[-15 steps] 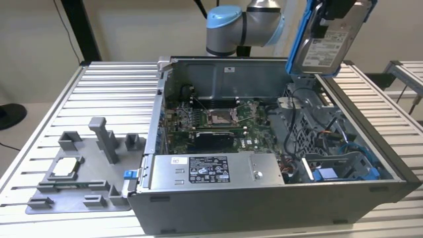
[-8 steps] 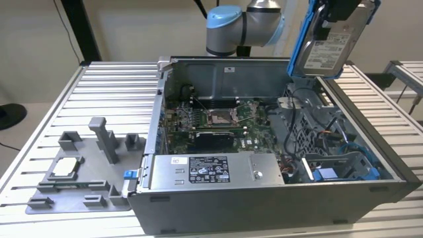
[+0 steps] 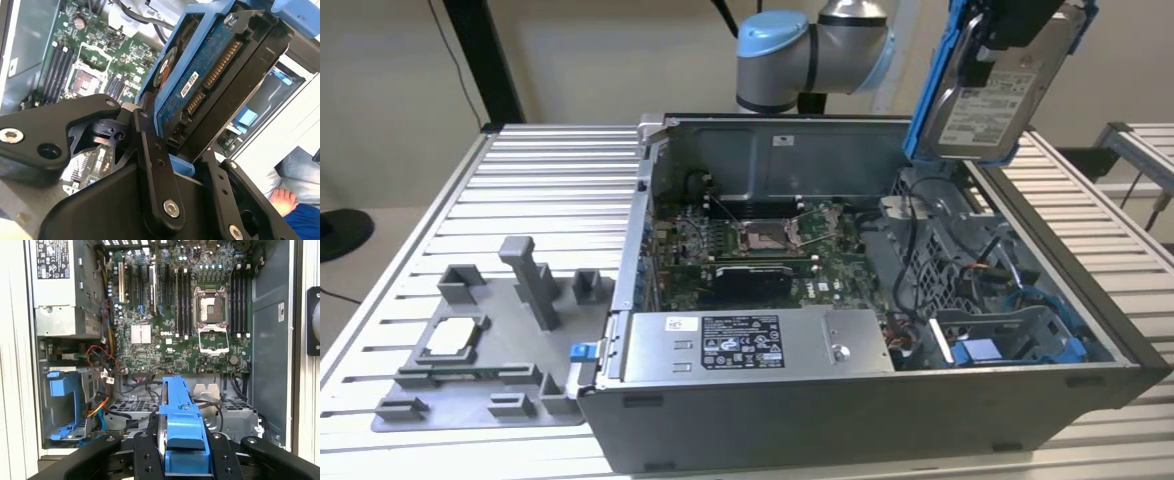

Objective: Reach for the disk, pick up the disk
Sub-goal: 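Pick up the disk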

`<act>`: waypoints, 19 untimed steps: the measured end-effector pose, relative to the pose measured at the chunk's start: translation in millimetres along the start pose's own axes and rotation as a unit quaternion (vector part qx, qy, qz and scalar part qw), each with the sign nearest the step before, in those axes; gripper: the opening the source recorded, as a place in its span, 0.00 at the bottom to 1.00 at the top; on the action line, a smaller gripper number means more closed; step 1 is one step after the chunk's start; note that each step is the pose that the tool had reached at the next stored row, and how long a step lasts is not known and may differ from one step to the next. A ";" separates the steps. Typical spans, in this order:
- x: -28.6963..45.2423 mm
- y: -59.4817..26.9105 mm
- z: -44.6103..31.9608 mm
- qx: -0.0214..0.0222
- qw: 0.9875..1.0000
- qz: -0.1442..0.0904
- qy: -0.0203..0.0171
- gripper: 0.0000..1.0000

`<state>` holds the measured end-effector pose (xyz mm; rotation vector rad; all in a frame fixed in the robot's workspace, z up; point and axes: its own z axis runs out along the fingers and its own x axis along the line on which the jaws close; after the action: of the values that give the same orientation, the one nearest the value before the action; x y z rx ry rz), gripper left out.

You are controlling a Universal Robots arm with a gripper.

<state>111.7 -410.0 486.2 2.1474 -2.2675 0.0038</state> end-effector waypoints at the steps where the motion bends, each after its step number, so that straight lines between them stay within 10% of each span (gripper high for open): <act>1: 1.5 -0.1 0.0 0.000 1.000 0.000 0.000 0.00; 19: 31.4 -2.8 0.4 0.000 1.000 0.000 0.000 0.00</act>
<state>112.8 -441.6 486.2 2.1474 -2.2675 0.0038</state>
